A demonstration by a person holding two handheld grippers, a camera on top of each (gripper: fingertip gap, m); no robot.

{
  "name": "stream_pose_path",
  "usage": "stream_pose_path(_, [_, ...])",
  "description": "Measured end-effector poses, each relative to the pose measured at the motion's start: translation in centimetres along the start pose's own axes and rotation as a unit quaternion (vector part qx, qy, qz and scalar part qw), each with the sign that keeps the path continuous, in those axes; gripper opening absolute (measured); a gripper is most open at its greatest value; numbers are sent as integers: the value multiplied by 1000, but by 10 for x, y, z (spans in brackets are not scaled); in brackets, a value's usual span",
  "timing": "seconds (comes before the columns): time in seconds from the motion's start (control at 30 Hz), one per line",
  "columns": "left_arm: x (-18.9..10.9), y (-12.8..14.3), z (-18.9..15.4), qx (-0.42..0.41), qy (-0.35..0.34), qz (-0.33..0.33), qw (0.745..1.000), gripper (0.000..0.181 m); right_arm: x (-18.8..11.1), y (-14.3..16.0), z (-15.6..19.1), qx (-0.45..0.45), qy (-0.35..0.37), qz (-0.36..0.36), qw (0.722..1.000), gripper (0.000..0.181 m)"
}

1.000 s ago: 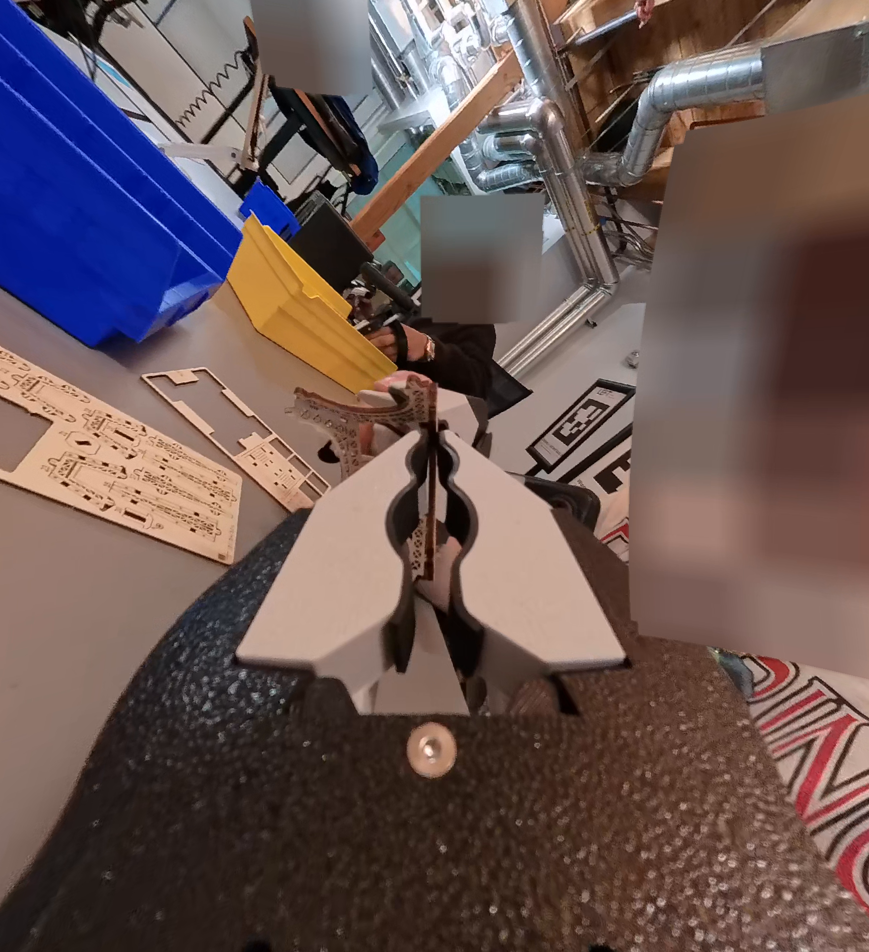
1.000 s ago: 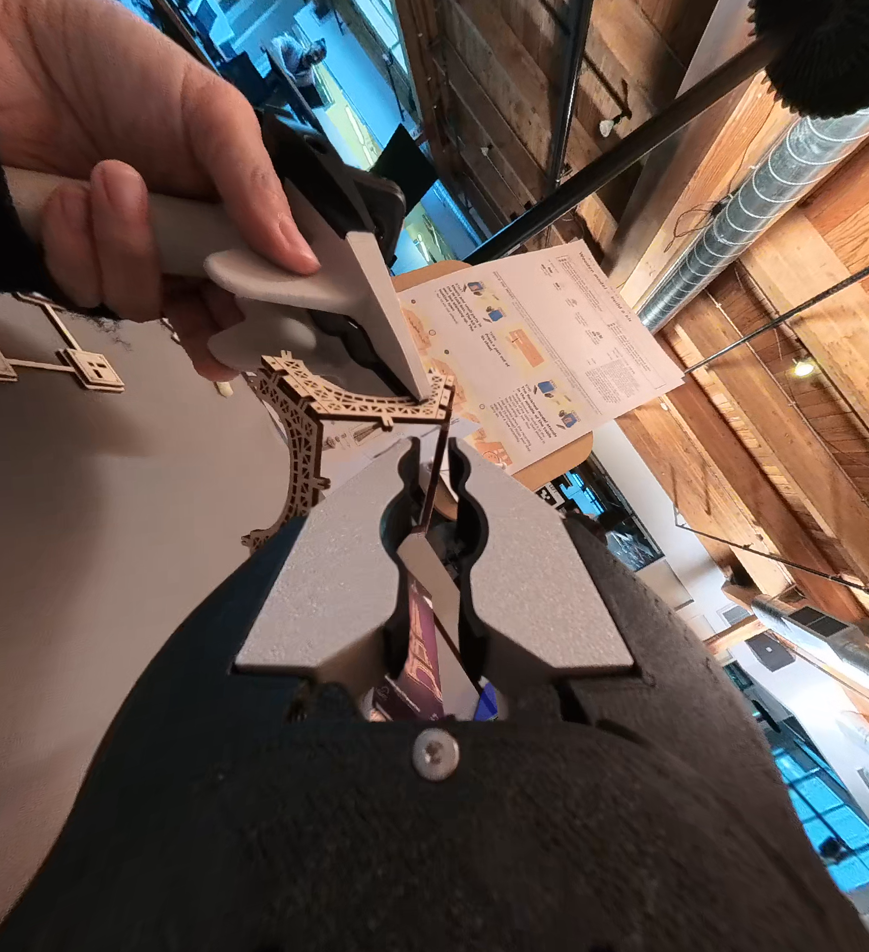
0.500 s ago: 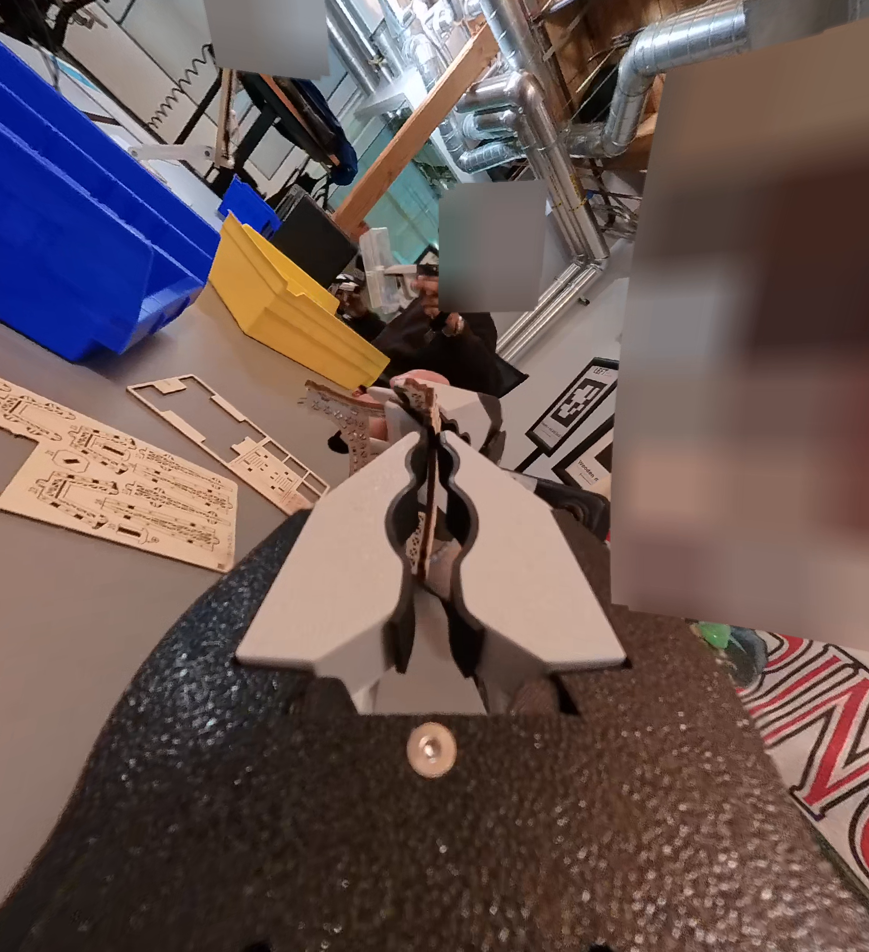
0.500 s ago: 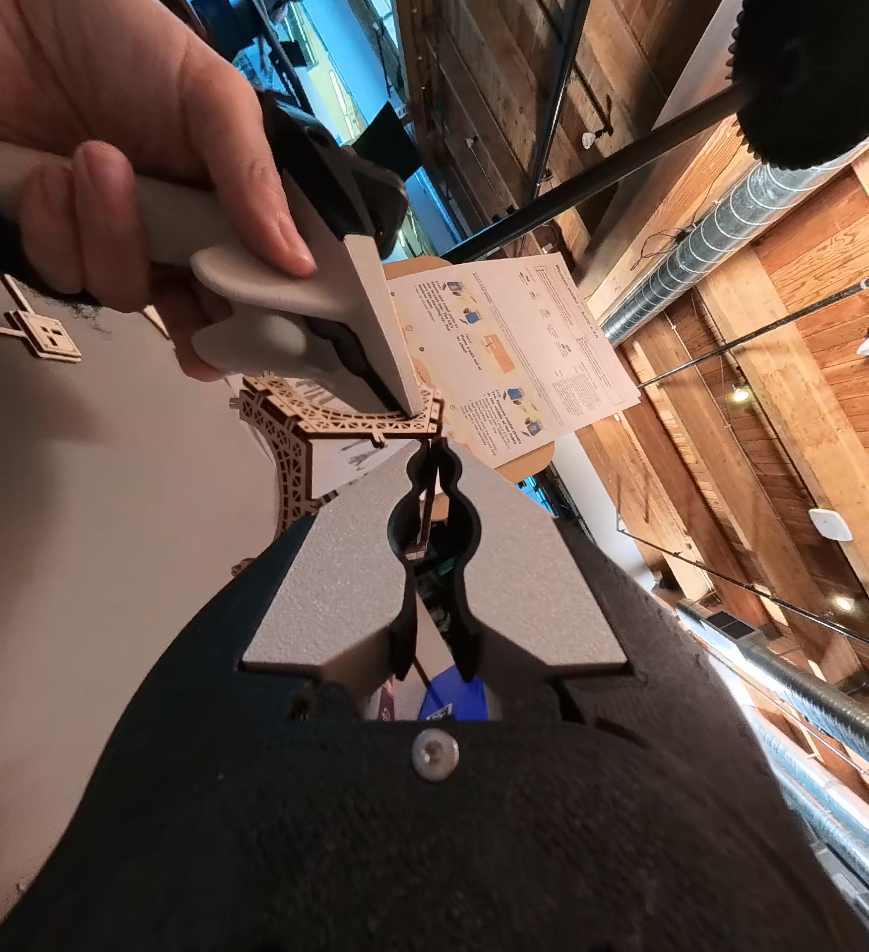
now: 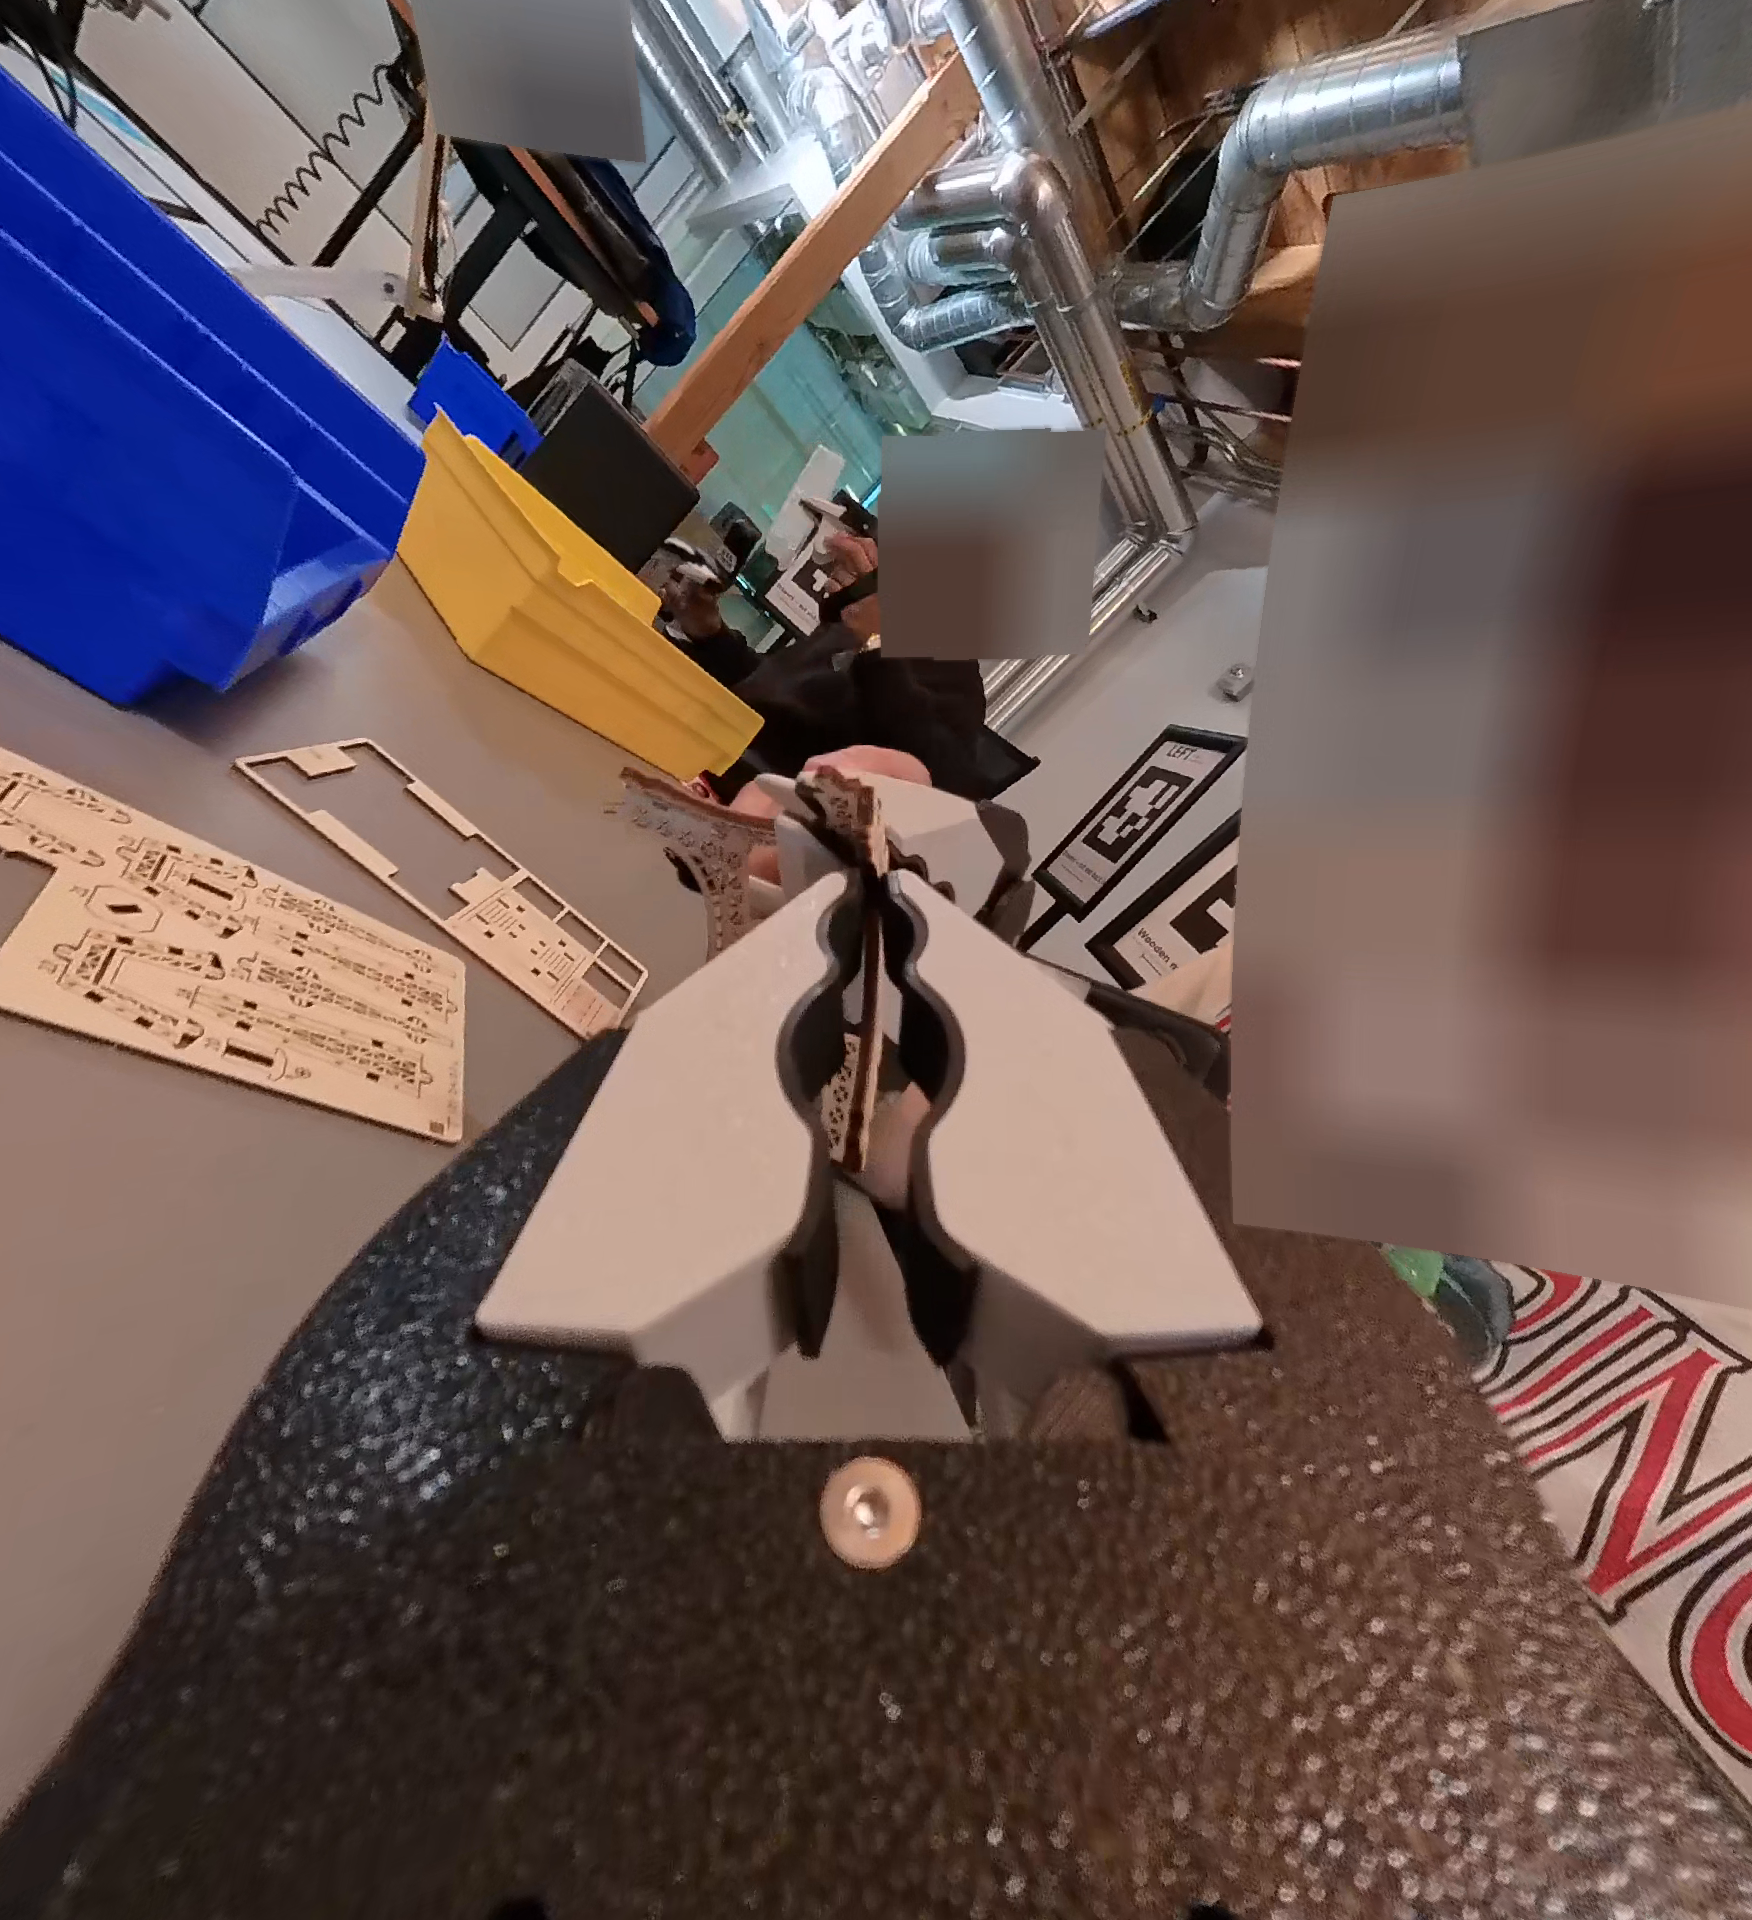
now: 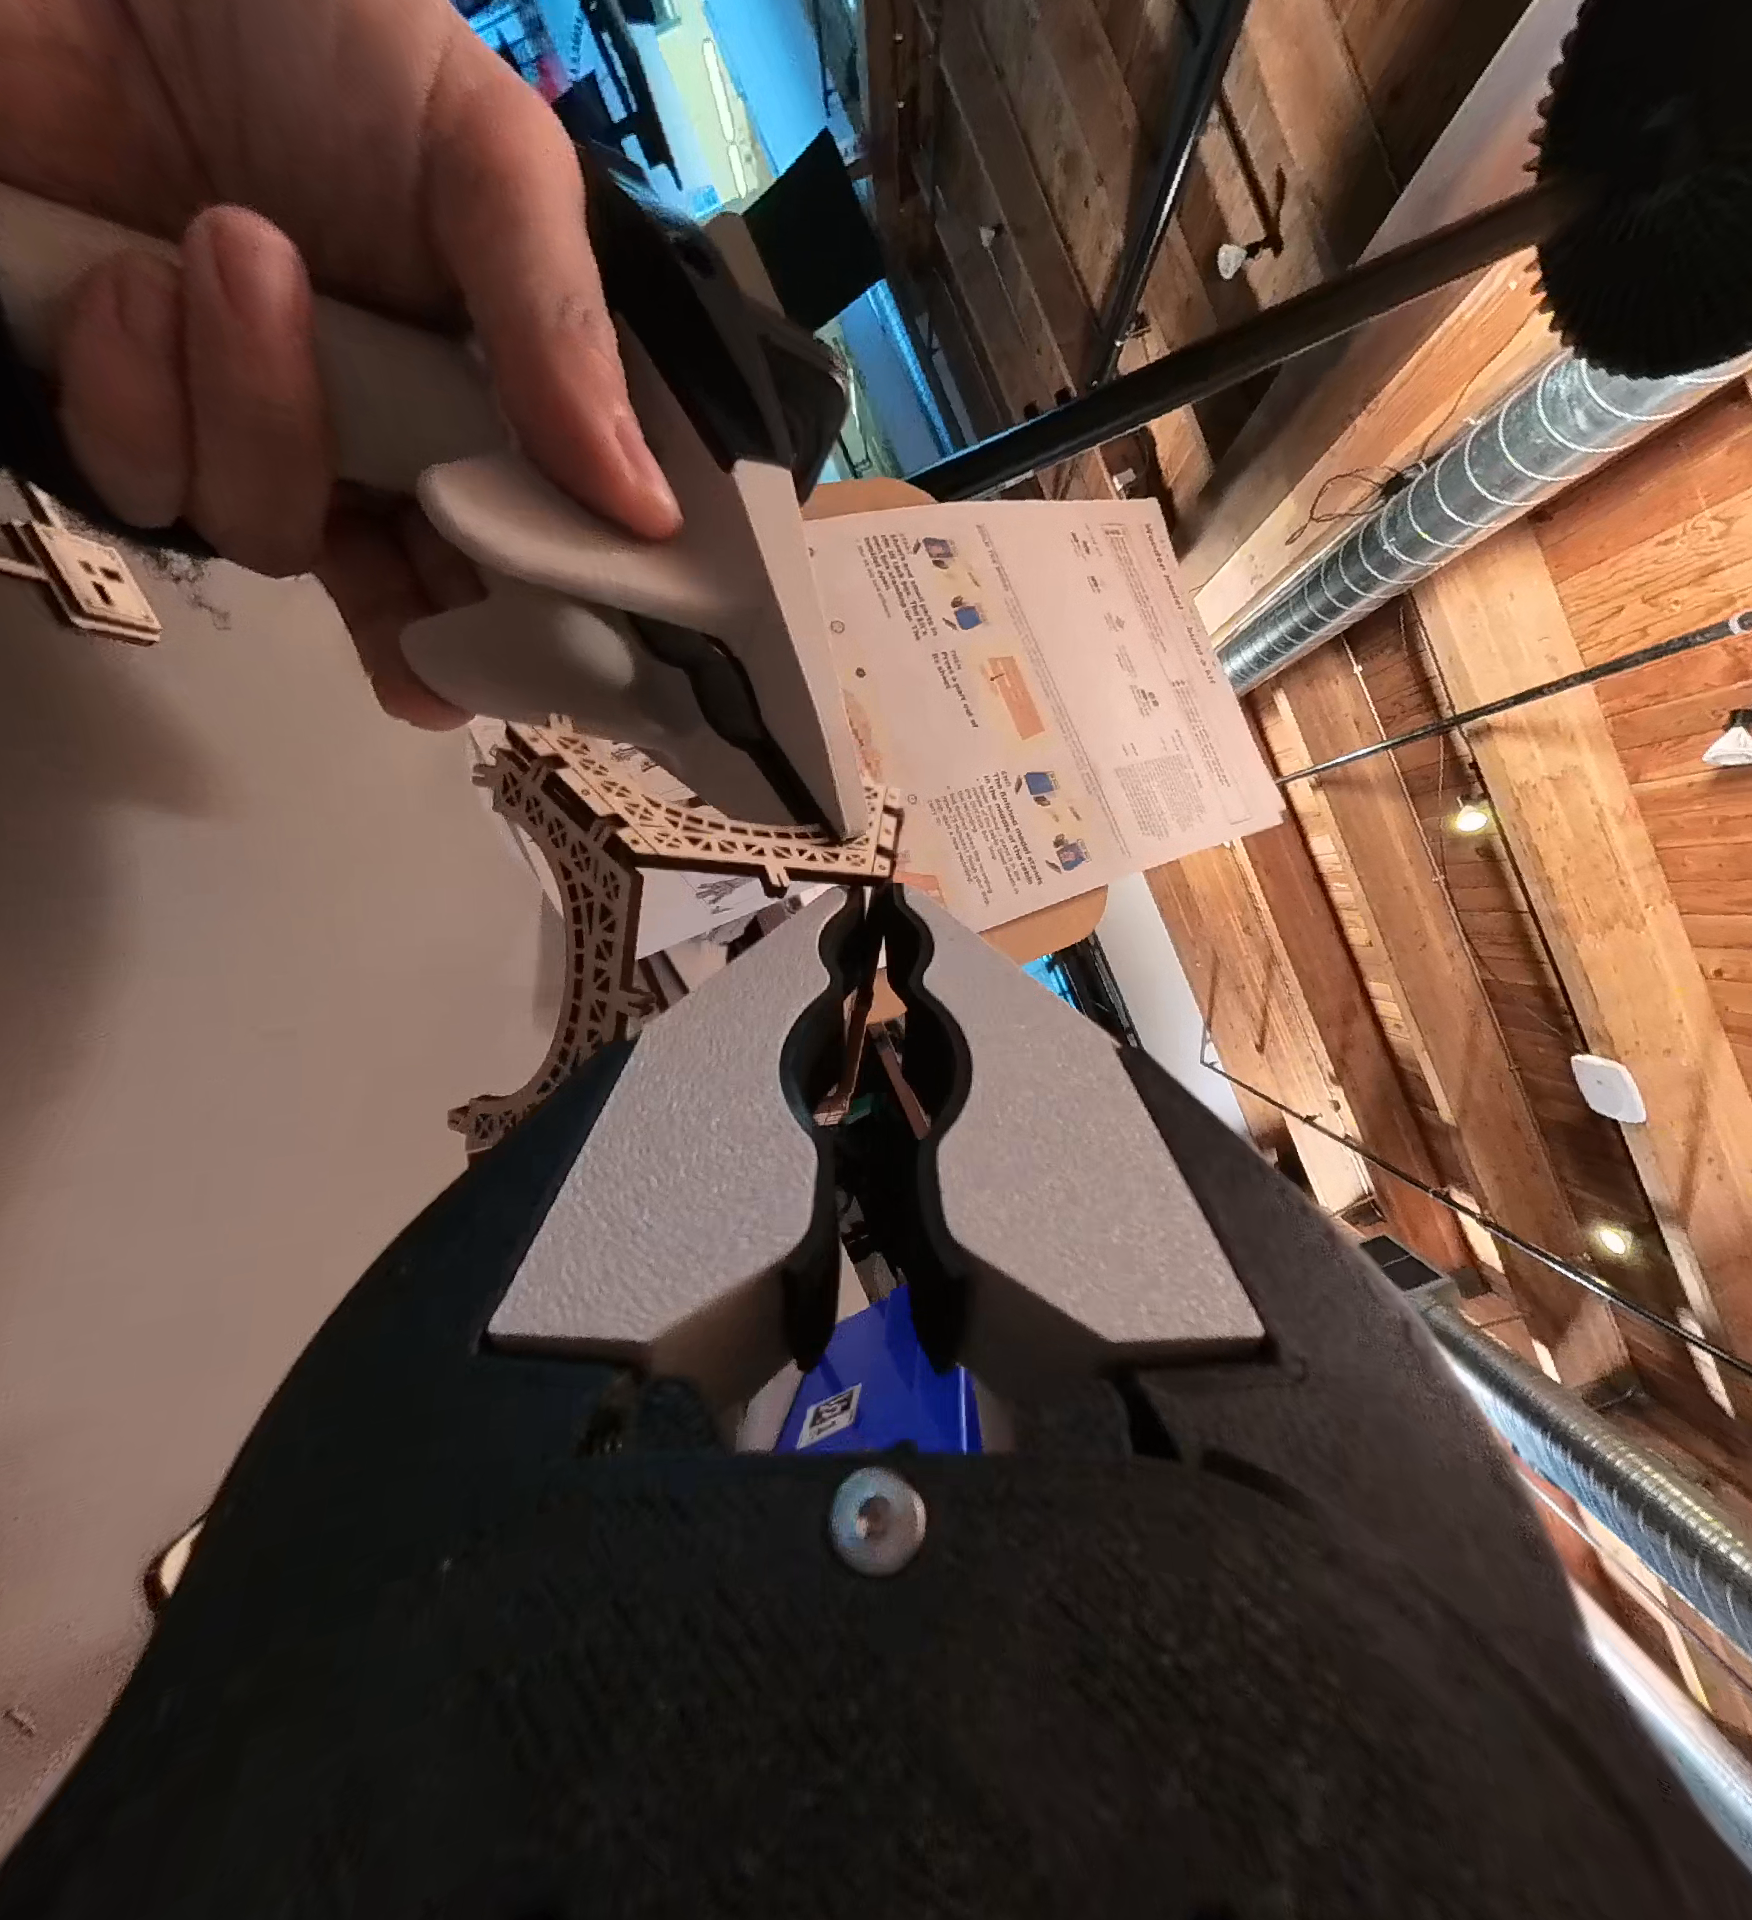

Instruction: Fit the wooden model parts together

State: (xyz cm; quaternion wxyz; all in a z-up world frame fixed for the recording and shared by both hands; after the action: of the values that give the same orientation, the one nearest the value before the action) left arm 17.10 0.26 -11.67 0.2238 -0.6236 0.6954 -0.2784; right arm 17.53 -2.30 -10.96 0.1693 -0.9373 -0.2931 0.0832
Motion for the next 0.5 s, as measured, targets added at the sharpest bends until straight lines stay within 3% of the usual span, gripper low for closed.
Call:
stream_pose_path(0.2, [-3,4,3,13,-21,23,999,0,2,0,5,19,-19,-11,1000,2])
stream_pose_path(0.3, [0,5,-1,2,-8,24,1000,0,-2,-1,4,82,-21,-71,994,2])
stream_pose_path(0.4, [0,5,-5,2,-4,31,999,0,-6,-2,-3,74,5,-78,994,17])
stream_pose_path(0.5, [-1,6,-6,-7,2,35,999,0,-6,-4,-3,50,15,-76,996,16])
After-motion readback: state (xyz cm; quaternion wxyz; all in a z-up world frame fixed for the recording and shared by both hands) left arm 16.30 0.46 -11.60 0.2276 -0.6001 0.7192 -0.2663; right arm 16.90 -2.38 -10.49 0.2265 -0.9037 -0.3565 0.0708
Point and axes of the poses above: each gripper's, where its closed fingertips meet, x out along the fingers, y out of its underside, z = x × y across the jaws, the point moved 2 cm from there along -x, back along the fingers, and after that the axes turned 13 degrees about -y, right-handed, at the moved point
